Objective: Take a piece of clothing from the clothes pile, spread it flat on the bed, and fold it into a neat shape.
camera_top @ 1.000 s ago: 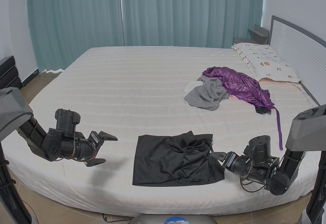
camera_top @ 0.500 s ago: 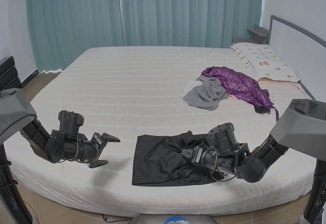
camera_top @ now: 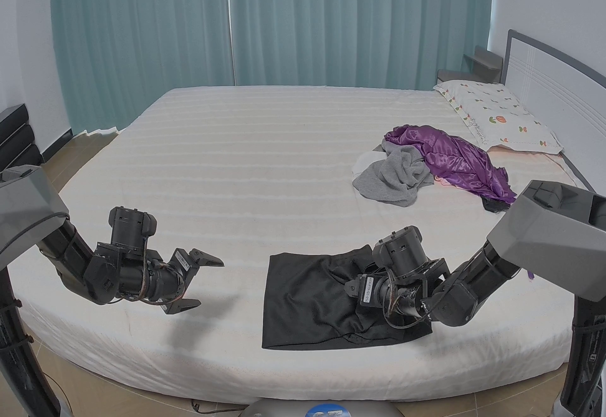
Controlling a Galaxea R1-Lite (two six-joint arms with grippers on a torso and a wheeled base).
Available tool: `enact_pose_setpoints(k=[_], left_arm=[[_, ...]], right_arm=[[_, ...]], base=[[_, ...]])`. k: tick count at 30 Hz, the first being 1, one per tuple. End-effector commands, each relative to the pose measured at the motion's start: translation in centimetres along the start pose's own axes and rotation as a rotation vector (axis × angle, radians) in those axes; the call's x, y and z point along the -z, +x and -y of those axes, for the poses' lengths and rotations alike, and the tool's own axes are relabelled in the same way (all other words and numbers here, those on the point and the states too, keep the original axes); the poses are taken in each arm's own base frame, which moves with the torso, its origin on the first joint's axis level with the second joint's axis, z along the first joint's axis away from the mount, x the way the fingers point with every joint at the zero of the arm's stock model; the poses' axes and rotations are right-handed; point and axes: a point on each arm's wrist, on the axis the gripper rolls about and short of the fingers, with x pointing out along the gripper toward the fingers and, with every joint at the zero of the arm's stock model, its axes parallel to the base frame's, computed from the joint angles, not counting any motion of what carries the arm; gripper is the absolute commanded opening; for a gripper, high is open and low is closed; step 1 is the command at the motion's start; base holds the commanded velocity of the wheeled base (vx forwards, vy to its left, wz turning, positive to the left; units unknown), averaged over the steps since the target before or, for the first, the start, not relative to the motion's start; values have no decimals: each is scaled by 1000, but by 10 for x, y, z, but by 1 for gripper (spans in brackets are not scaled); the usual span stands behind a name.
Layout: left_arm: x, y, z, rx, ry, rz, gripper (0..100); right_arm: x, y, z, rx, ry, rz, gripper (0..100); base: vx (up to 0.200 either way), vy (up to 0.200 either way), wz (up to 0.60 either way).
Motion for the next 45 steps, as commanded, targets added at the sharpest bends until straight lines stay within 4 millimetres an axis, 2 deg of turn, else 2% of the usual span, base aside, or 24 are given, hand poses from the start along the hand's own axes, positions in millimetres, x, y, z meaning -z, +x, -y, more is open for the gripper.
enact_pose_setpoints(k=[1,2,6,9,14,17,18,21,24,27,30,35,36,37,40,41,45], left_arm=[[0,0,0,-2,0,-1,100],[0,0,0,-2,0,-1,100],[0,0,-1,-3,-1,-1,100],[0,0,-1,-3,-1,-1,100],[0,0,-1,-3,-1,-1,100],[0,0,-1,-3,-1,-1,100],[0,0,-1,-3,-1,-1,100],[2,0,-3,-8,-2,-4,100],[2,0,-3,-4,3,-2,100],[2,-1,-3,3,5,2,100],[2,-1,-4,8,8,5,100],[2,0,-4,8,8,5,100],[2,0,-4,8,8,5,100],[3,0,-3,10,10,3,100],[4,0,-3,10,13,2,100],[3,0,-3,10,12,3,100],[4,0,-3,10,13,2,100]], right_arm=[[3,5,15,80,-13,-40,100],[3,5,15,80,-13,-40,100],[-6,-17,35,126,-10,-30,100],[-5,-29,44,143,-11,-41,100],[16,-63,70,196,-33,-109,100],[23,-74,80,211,-48,-127,100],[27,-84,92,232,-52,-141,100],[24,-95,101,230,-26,-128,100],[16,-102,100,178,13,-102,100],[8,-103,94,77,34,-79,100],[7,-94,89,-2,41,-75,100],[12,-64,88,-42,45,-91,100],[12,-64,88,-42,45,-91,100],[14,-51,92,-53,55,-103,100],[15,-36,95,-67,64,-110,100],[15,-31,97,-67,70,-114,0],[18,-20,103,-52,69,-135,0]], base=[[0,0,0],[0,0,0],[0,0,0],[0,0,0],[0,0,0],[0,0,0],[0,0,0],[0,0,0],[0,0,0],[0,0,0],[0,0,0],[0,0,0],[0,0,0],[0,0,0],[0,0,0],[0,0,0],[0,0,0]])
